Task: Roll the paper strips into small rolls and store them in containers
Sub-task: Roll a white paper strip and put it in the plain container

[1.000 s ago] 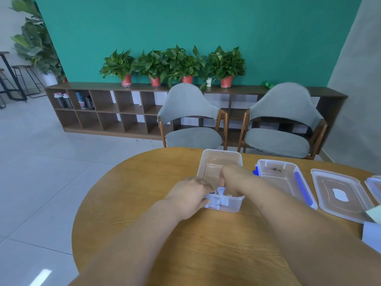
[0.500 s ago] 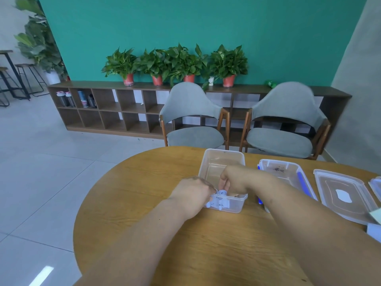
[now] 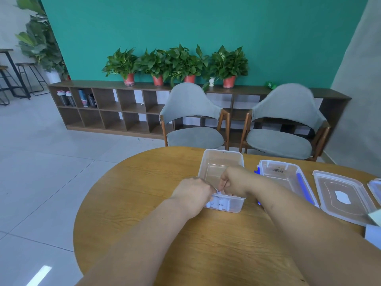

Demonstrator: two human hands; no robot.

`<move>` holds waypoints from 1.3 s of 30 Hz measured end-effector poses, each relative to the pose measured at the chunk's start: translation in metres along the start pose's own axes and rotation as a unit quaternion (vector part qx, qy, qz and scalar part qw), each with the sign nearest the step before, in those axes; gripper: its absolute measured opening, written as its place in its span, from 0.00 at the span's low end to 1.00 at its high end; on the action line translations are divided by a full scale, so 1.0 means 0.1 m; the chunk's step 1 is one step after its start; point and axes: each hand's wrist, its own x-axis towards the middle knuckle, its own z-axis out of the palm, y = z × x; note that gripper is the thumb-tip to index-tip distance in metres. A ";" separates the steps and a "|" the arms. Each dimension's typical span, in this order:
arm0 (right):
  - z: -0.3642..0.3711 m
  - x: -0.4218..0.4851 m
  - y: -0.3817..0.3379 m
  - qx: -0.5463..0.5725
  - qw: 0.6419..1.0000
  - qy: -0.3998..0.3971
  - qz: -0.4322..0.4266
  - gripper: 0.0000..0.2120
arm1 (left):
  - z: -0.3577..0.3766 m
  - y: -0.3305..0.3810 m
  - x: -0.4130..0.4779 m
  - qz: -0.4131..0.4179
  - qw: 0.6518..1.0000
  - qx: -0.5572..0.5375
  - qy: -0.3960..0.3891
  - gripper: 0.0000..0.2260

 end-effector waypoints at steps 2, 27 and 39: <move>0.02 0.01 0.03 0.009 1.000 0.008 -0.001 0.13 | -0.03 0.01 -0.01 -0.006 1.000 0.000 -0.002 0.09; 0.12 0.07 0.01 -0.082 0.996 0.018 -0.010 0.12 | -0.28 -0.01 0.04 -0.073 0.986 -0.126 -0.081 0.17; 0.14 0.14 0.01 -0.154 0.988 -0.016 -0.013 0.13 | -0.28 -0.14 0.05 -0.083 0.986 -0.133 -0.060 0.21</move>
